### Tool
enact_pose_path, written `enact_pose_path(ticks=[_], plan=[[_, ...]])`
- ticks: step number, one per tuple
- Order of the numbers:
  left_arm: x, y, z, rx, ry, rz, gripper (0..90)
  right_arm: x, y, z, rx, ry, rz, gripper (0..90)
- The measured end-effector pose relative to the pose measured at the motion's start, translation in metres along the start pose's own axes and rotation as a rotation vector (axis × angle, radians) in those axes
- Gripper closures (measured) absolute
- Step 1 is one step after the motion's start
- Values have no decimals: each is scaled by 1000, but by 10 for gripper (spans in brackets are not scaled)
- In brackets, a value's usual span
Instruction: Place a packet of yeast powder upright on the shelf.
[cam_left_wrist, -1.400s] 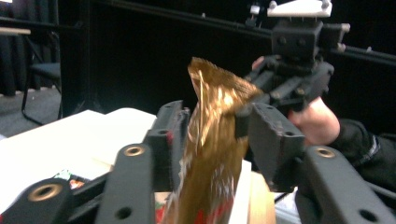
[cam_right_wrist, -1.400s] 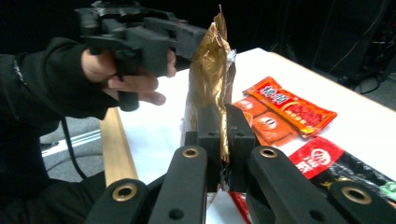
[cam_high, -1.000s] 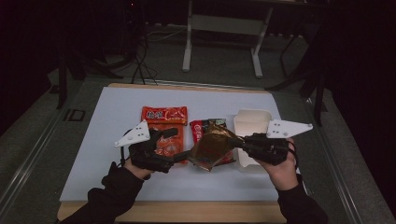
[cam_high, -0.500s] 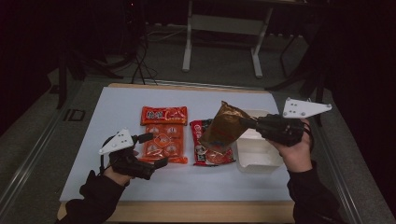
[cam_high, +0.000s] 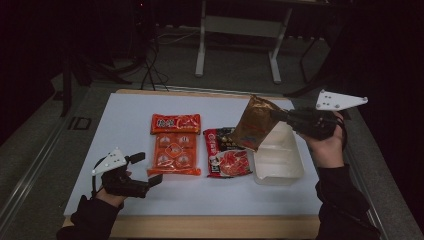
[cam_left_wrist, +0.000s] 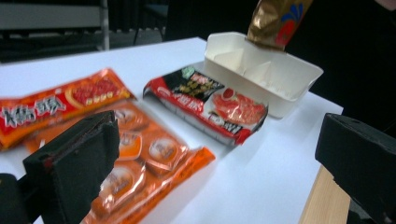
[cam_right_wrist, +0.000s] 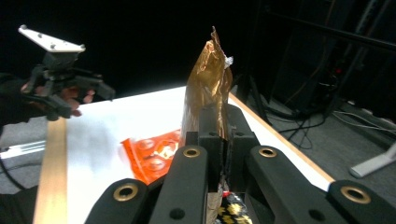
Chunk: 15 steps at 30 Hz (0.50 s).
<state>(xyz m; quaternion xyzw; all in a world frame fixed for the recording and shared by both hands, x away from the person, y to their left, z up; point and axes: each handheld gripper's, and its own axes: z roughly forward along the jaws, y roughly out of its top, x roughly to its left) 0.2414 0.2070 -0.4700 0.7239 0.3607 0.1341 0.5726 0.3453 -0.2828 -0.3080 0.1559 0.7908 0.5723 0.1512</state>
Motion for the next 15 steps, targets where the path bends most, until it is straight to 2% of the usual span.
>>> enact_pose_path(ticks=[1, 5, 9, 10, 12, 15], plan=[[1, -2, 0, 5, 7, 3, 0, -10, -1, -2, -1, -21, 0, 884], [5, -11, -1, 9, 37, 22, 0, -22, -3, -5, -6, -57, -20, 885], [11, -18, -1, 11, 58, 23, 0, -35, -5, -10, -13, -68, -9, 885], [12, -19, -1, 10, 63, 25, 0, -40, -4, -11, -12, -86, -16, 885], [14, -21, -1, 2, 72, 36, 0, -47, -4, -14, -13, -90, -10, 885], [16, -24, -2, -8, 84, 60, 0, -59, -4, -18, 1, -124, -10, 885]])
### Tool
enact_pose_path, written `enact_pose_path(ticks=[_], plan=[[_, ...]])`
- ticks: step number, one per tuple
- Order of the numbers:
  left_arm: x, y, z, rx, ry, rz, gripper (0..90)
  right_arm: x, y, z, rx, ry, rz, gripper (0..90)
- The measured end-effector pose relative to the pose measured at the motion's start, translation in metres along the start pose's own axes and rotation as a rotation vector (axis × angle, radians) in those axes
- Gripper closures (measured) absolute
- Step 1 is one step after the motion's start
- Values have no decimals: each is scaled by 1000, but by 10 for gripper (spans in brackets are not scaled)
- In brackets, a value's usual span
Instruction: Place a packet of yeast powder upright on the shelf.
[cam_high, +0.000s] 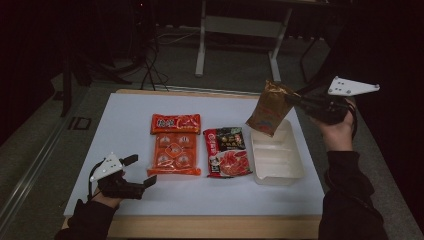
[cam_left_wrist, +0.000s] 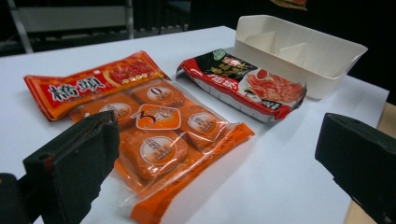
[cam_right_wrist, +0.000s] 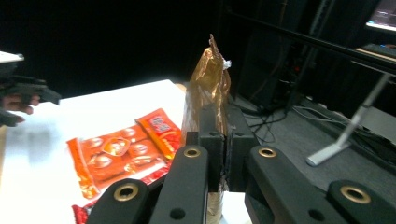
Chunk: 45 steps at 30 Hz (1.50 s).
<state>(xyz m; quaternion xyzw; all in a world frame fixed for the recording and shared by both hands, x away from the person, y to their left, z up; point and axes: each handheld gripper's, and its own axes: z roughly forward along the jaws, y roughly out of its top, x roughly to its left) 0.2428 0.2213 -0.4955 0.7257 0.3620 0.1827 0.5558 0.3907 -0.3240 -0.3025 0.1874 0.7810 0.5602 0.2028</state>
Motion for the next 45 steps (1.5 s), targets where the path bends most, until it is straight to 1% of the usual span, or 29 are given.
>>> enact_pose_path(ticks=[2, 4, 6, 7, 9, 11, 14, 15, 16, 19, 21, 24, 25, 26, 27, 28, 30, 32, 33, 35, 38, 39, 40, 41, 43, 44, 45], plan=[[1, -2, 0, -7, 3, 11, 0, -8, -1, -2, 6, -22, 6, 886], [2, -4, 1, -7, 3, 7, 0, -16, -3, -2, 12, -36, 13, 886], [3, -6, 1, -2, 6, 2, 0, -23, -6, -2, 19, -51, 5, 886], [3, -6, 2, -3, 4, -7, 0, -25, -7, -2, 21, -51, 4, 886], [4, -6, 2, -6, 7, -5, 0, -32, -12, 0, 29, -57, -15, 886], [4, -6, 2, -10, 9, -1, 0, -36, -16, 2, 24, -58, -17, 886], [3, -7, 2, -11, 6, -3, 0, -44, -24, 7, 44, -68, -19, 886], [3, -7, 2, -10, 4, -2, 0, -46, -27, 9, 45, -64, -20, 886], [3, -7, 3, -8, 3, 0, 0, -49, -30, 11, 50, -71, -14, 886], [3, -7, 3, -9, -4, -6, 0, -55, -37, 15, 57, -72, -2, 886], [3, -7, 3, -9, -3, -9, 0, -58, -40, 18, 72, -69, -2, 886], [3, -7, 3, -13, -1, -16, 0, -63, -45, 21, 89, -73, 13, 887], [3, -7, 2, -15, -4, -20, 0, -65, -46, 22, 95, -83, 20, 886], [4, -7, 2, -17, -3, -23, 0, -66, -47, 23, 102, -95, 13, 886], [4, -7, 2, -19, -1, -25, 0, -65, -48, 24, 103, -113, -4, 886], [4, -8, 2, -20, -2, -26, 0, -65, -49, 26, 104, -122, -15, 886], [5, -8, 2, -16, -2, -28, 0, -66, -52, 29, 121, -126, -18, 887], [4, -8, 2, -17, -4, -29, 0, -66, -53, 33, 134, -120, -18, 887], [4, -8, 2, -16, -5, -31, 0, -66, -53, 35, 143, -124, -26, 887], [4, -8, 2, -17, -6, -30, 0, -65, -54, 38, 139, -114, -23, 886], [4, -9, 2, -15, -4, -29, 0, -65, -55, 42, 148, -100, -19, 886], [4, -9, 2, -19, -6, -33, 0, -65, -55, 44, 152, -93, -16, 886], [4, -9, 2, -19, -7, -35, 0, -63, -57, 49, 161, -75, -14, 886], [5, -9, 2, -16, -5, -34, 0, -63, -57, 49, 161, -75, -14, 886], [5, -10, 3, -17, -6, -36, 0, -62, -58, 52, 150, -56, -3, 886], [5, -10, 3, -17, -6, -36, 0, -62, -58, 52, 150, -56, -3, 886], [5, -10, 3, -14, -5, -34, 0, -62, -60, 56, 130, -30, 19, 886]])
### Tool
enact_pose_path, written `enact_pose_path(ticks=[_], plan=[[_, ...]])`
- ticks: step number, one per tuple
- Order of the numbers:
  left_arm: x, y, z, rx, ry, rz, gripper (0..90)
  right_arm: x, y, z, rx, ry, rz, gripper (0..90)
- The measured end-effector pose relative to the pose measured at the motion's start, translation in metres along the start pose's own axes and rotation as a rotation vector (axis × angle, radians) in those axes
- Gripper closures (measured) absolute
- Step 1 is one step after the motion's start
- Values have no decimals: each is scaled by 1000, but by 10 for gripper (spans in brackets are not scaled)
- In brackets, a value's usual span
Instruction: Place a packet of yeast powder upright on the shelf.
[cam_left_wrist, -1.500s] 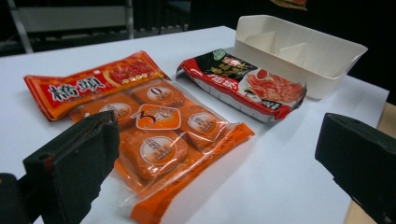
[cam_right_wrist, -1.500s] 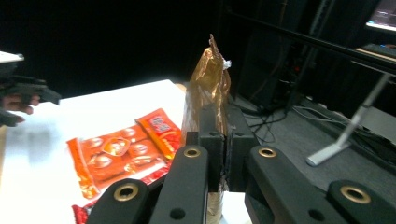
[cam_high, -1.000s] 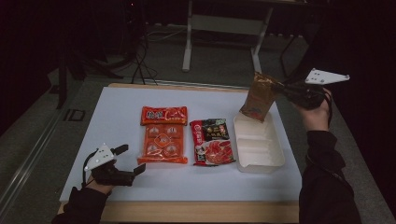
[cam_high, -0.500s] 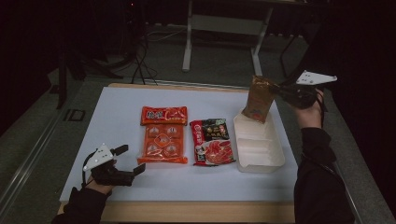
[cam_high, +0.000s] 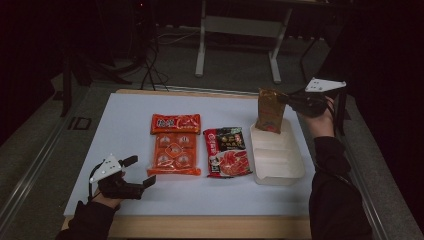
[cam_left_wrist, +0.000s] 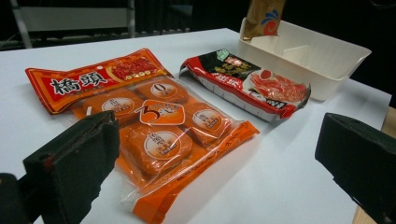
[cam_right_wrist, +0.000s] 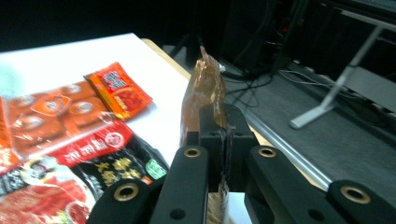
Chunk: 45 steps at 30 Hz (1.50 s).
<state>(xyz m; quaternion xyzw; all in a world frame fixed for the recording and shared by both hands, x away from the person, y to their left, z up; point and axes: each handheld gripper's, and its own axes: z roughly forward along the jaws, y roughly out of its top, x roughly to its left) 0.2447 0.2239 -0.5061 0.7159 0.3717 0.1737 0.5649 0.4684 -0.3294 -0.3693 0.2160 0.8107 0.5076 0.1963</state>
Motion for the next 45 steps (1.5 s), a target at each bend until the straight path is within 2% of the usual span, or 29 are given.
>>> enact_pose_path(ticks=[3, 6, 9, 12, 15, 20, 21, 23, 24, 26, 31, 32, 33, 35, 36, 37, 41, 43, 45], plan=[[0, 0, 0, -1, -2, -3, 0, 1, -2, 4, -21, 31, 28, 886], [0, 0, 0, -2, -2, -4, 0, 1, -3, 4, -26, 37, 29, 886], [0, 0, 0, -3, -2, -5, 0, 1, -6, 9, -49, 80, 67, 886], [0, 0, 0, -4, -2, -5, 0, 2, -8, 11, -51, 87, 69, 886], [0, -1, 0, -4, -3, -6, 0, 6, -12, 19, -11, 104, 70, 886], [1, -1, 0, -6, -1, -7, 0, 7, -20, 25, 5, 109, 81, 885], [1, -1, 0, -10, -1, -11, 0, 6, -24, 25, 0, 91, 95, 884], [1, -1, 0, -8, 2, -11, 0, 4, -28, 25, 30, 60, 101, 883], [1, -1, 0, -11, 1, -12, 0, 4, -28, 25, 30, 60, 101, 883], [1, -1, 0, -11, 0, -12, 0, 2, -34, 24, 49, 36, 131, 881], [2, 0, -1, -21, 3, -20, 0, -1, -36, 19, 47, 14, 151, 858], [2, 0, -1, -24, 5, -14, 0, -1, -36, 17, 48, 16, 153, 838], [2, 0, -1, -25, 5, -11, 0, 0, -33, 15, 37, 8, 162, 761], [2, 0, -1, -25, 4, -9, 0, 0, -33, 15, 37, 8, 162, 761], [1, 0, -1, -28, 4, -4, 0, 0, -31, 13, 17, 7, 172, 743], [1, 0, 0, -26, 3, -4, 0, 2, -22, 6, -13, -17, 167, 696], [0, 0, 0, -24, -4, 5, 0, 5, -16, 2, -22, -29, 150, 679], [-1, 2, 0, -35, -9, 2, 0, 10, -8, -5, -45, -36, 144, 653], [-2, 3, -1, -55, -15, -1, 0, 14, -4, -9, -37, -53, 147, 622]])
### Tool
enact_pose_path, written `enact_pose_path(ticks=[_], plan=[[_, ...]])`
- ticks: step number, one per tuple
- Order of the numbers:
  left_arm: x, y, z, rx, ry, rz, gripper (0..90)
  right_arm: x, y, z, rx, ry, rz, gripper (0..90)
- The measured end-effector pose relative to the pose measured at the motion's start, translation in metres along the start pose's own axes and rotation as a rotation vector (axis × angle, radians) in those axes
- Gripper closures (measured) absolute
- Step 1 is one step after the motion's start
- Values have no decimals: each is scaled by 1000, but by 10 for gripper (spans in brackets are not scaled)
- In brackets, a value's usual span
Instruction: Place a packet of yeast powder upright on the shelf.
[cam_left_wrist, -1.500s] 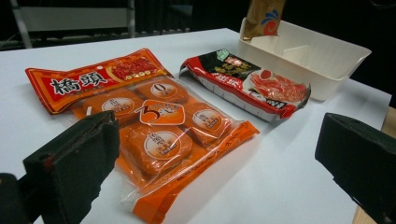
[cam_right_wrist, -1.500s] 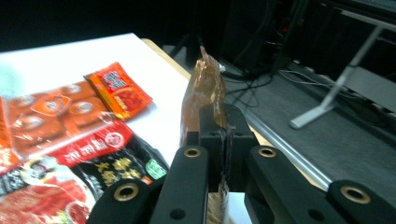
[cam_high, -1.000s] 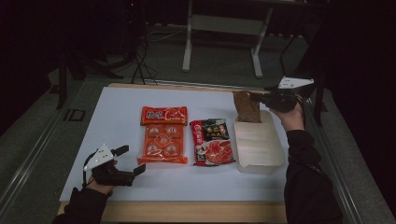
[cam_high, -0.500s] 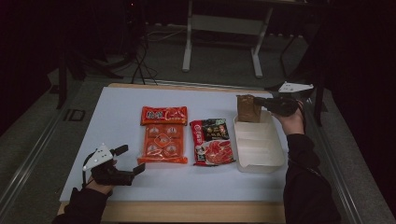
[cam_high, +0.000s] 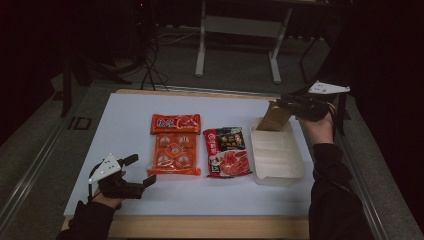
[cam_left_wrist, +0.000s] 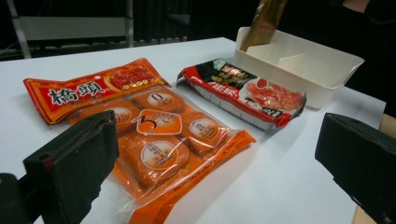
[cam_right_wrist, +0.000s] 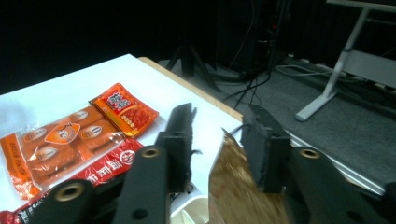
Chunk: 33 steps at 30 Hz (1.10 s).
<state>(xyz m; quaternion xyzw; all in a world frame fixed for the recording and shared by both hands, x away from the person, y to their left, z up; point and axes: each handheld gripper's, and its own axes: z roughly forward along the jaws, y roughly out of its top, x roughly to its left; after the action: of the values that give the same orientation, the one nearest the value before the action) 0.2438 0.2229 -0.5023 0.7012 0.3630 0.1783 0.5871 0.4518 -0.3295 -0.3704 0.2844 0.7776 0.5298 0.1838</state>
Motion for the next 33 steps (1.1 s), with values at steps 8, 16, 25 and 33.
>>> enact_pose_path(ticks=[8, 16, 25, 33], plan=[[-8, 7, -1, 28, -23, -18, 42, 33, 10, -16, -1, -53, 36, 354], [-15, 15, 0, 76, -66, -16, 28, 74, 8, -29, -69, -54, 11, 112], [-18, 19, 11, 139, -84, -22, 42, 119, -9, -49, -142, -60, -56, 143], [-22, 22, 29, 168, -112, -28, 48, 148, -37, -50, -163, 18, -21, 155]])
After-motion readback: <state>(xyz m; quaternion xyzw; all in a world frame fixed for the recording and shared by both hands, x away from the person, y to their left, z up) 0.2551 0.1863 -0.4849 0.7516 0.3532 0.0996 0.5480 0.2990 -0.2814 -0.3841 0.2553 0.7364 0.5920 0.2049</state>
